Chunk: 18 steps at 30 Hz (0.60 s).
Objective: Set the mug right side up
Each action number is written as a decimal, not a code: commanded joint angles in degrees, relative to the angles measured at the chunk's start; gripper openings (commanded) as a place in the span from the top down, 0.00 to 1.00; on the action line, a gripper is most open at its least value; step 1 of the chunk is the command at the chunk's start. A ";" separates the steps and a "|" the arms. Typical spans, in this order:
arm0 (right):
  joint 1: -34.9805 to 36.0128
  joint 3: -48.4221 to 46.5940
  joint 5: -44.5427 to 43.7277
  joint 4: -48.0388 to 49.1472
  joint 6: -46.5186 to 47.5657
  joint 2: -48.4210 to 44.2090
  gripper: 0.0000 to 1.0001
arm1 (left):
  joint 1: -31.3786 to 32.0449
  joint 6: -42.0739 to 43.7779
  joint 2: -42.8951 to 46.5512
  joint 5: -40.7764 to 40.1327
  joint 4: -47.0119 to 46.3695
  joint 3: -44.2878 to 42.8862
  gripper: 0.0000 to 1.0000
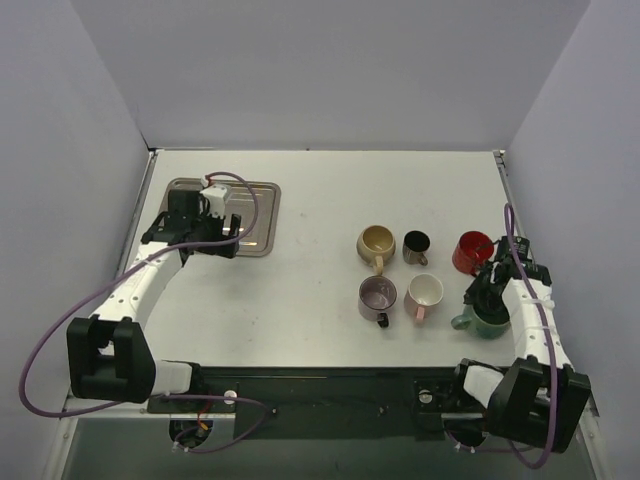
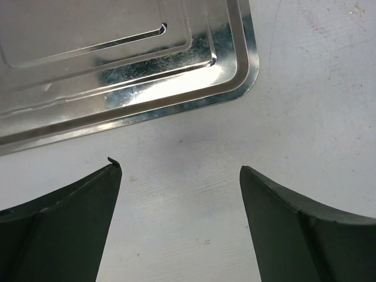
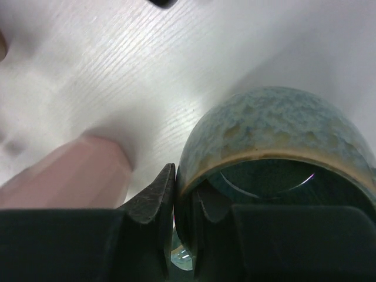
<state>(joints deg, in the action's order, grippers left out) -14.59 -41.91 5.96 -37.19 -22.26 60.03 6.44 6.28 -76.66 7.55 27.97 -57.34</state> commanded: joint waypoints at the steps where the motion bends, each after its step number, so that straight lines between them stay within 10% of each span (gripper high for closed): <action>1: -1.85 2.27 1.43 12.39 -0.94 4.74 1.00 | -1.42 -0.13 3.62 4.66 -5.72 1.09 0.07; 6: -1.93 3.06 2.13 14.86 -0.33 8.09 0.93 | -3.88 -0.39 5.12 5.11 -12.91 6.43 0.05; 14: 0.69 -0.88 -5.48 7.77 0.90 -0.07 0.07 | -4.68 -9.69 9.85 -6.21 -33.73 18.31 0.04; 18: 9.56 -4.41 -15.16 6.85 4.84 -9.65 0.05 | -4.59 -12.18 14.42 -8.35 -37.90 22.71 0.04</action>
<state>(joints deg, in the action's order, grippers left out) -11.42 -41.50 1.19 -28.05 -21.43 58.92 2.13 -1.34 -67.77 3.46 1.91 -36.29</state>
